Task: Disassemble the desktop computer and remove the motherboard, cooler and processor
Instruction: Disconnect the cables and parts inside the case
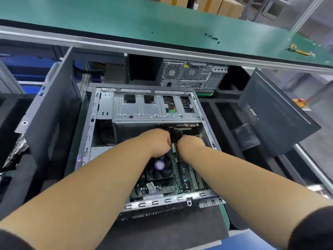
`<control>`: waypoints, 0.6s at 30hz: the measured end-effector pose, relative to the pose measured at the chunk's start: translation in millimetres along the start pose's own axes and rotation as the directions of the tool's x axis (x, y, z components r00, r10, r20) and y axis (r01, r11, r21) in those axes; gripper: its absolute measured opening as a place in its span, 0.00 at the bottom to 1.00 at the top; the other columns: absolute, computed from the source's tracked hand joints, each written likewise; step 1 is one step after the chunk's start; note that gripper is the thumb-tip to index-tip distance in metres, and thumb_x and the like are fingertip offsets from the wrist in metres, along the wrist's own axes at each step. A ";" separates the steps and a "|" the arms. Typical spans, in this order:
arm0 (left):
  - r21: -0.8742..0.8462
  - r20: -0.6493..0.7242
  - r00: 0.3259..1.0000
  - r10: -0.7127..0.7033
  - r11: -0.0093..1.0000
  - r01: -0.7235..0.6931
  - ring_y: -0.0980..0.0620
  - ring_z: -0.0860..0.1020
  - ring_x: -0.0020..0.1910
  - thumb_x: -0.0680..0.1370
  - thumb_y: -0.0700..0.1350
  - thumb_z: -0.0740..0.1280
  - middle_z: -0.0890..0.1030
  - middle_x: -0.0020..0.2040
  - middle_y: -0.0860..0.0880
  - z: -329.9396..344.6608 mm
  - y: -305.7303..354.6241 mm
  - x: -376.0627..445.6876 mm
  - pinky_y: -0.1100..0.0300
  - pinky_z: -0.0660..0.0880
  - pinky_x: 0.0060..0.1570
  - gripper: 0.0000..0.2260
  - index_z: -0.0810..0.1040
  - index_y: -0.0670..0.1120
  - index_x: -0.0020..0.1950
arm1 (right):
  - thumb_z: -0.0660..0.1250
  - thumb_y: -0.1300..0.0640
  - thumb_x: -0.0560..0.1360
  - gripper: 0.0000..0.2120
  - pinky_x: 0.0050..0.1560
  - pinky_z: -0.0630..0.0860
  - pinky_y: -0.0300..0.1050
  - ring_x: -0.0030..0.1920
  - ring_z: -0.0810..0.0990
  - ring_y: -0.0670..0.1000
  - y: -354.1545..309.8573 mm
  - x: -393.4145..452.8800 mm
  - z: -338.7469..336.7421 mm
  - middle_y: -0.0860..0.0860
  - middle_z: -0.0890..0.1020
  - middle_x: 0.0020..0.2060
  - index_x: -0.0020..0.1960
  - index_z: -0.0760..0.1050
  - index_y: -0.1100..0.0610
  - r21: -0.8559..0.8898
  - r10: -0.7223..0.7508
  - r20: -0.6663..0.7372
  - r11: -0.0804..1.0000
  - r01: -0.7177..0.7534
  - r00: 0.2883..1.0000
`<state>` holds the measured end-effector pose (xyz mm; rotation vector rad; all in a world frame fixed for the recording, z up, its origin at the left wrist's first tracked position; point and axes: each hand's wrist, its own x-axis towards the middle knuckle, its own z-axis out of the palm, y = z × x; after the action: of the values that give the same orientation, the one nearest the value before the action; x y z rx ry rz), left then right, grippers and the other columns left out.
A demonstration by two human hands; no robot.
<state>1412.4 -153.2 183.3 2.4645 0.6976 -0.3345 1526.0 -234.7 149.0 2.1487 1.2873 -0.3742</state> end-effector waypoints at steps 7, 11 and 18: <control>-0.071 0.017 1.000 0.005 0.997 -0.004 0.48 0.78 0.54 0.78 0.41 0.64 0.81 0.57 0.48 0.6 -12.7 12.9 0.60 0.72 0.51 0.10 0.82 0.46 0.57 | 0.65 0.68 0.75 0.15 0.53 0.77 0.56 0.59 0.78 0.60 0.0 18.0 -1.9 0.55 0.79 0.59 0.61 0.78 0.60 0.007 0.079 0.101 0.997 -0.080 0.992; -0.084 0.033 0.999 0.008 0.996 -0.005 0.49 0.77 0.54 0.78 0.42 0.64 0.81 0.58 0.48 -0.7 -15.2 14.2 0.60 0.72 0.51 0.10 0.81 0.47 0.58 | 0.64 0.69 0.75 0.13 0.57 0.76 0.58 0.57 0.79 0.61 0.1 20.1 -0.1 0.56 0.80 0.57 0.57 0.79 0.61 0.029 0.084 0.073 0.996 -0.086 0.994; -0.088 0.047 0.999 0.003 0.996 0.001 0.49 0.77 0.54 0.78 0.42 0.64 0.81 0.57 0.48 -2.3 -14.3 16.4 0.62 0.70 0.48 0.10 0.81 0.47 0.58 | 0.65 0.69 0.74 0.13 0.38 0.74 0.49 0.53 0.81 0.58 -1.0 18.2 5.4 0.55 0.81 0.55 0.56 0.80 0.60 -0.053 0.037 -0.035 0.998 -0.039 0.999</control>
<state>1418.5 -135.0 172.8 2.3666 0.6768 -0.3525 1534.4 -224.9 135.0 2.1398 1.2594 -0.2853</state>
